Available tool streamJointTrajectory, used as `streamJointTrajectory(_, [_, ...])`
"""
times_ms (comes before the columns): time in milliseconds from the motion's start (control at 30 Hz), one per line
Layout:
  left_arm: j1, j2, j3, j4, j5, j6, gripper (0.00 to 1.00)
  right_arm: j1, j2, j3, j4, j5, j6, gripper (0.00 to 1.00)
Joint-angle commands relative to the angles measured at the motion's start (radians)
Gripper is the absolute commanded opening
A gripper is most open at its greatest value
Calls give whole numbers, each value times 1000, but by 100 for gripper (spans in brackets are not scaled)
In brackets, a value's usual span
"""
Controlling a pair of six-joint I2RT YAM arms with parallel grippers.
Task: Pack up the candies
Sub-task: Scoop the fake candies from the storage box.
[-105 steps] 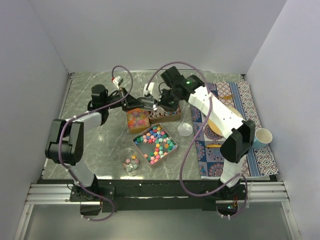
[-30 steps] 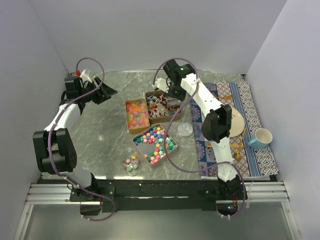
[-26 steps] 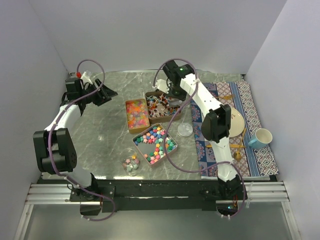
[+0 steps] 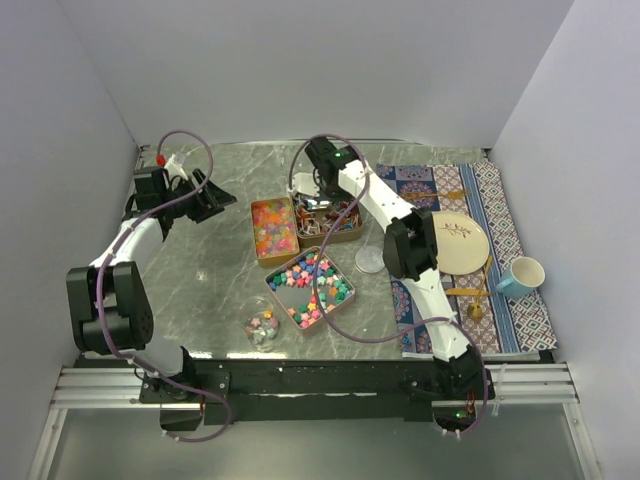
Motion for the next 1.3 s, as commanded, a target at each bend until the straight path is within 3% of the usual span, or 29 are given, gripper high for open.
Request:
streamJointTrajectory(0, [2,-40,2,18,-6,27,66,32,15,22,36,-4,-115,0])
streamJointTrajectory(233, [0,-28,19,8,-12,36,66,34,13,-25,-33,-62,-216,0])
streamJointTrajectory(400, [0,-15,16,27,-11,21,66,28,-111,-250,88,-69,-320,0])
streamJointTrajectory(667, [0,-17,14,30,-11,17,65,15,-197,-395,152,-108,-407,0])
streamJointTrajectory(1100, [0,-28,-1,2,-26,45,65,-43,-178,-314,154,-459,-279,0])
streamJointTrajectory(1267, [2,-2,14,-19,-21,59,65,-86,-247,-410,217,-581,-241,0])
